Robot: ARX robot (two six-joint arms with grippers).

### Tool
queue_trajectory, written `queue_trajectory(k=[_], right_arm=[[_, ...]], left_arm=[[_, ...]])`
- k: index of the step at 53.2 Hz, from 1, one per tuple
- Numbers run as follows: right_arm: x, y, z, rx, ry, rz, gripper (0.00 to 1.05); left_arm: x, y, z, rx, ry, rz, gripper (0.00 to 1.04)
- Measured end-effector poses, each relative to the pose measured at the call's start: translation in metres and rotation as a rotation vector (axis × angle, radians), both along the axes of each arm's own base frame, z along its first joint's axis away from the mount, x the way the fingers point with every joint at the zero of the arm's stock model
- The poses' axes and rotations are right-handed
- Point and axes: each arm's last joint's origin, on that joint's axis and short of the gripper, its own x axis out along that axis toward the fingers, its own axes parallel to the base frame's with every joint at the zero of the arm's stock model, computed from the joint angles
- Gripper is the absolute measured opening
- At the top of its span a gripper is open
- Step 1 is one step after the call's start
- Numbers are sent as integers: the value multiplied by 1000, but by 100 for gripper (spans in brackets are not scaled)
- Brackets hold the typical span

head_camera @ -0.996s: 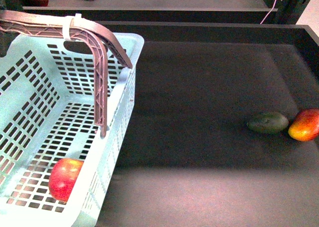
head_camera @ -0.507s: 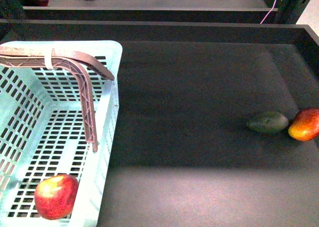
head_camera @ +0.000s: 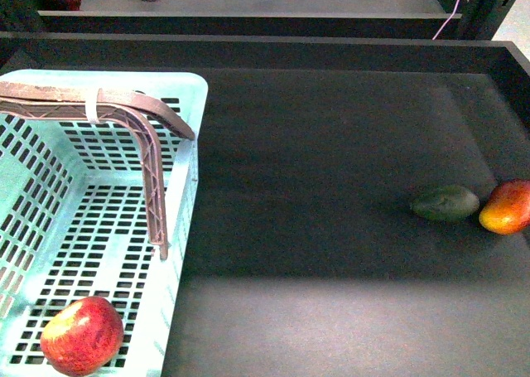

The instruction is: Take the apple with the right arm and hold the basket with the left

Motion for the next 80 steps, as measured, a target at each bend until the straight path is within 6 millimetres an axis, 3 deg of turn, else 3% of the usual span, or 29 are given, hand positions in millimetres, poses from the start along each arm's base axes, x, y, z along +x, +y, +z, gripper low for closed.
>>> queue_trajectory(k=[3,9,16,25,36,41,46,53,58,65,80], right_arm=[[0,0,0,0,0,0,96],[0,0,0,0,0,0,96],[0,0,0,0,0,0,96],[0,0,0,0,0,0,96],[0,0,0,0,0,0,96],[0,0,0,0,0,0,96],[0,0,0,0,0,-1,96],[0,0,0,0,0,0,96],[0,0,0,0,0,0,96],[0,0,0,0,0,0,96],[0,0,0,0,0,0,96]], left_arm=[[-5,-3,5,-7,24,-13,84],[-14,-8,16,-10,65,-41,99],[-38,-11,47,45,40,-27,98],[-62,-12,73,110,-17,-4,98],[-66,-15,80,107,-51,-28,97],[-67,-12,68,195,-259,-307,84],[-80,-4,57,573,-489,-546,68],[-96,8,61,1113,-553,-661,46],[-108,15,52,1315,-493,-734,27],[-120,21,42,1387,-459,-770,3],[-137,34,33,1415,-461,-789,3]])
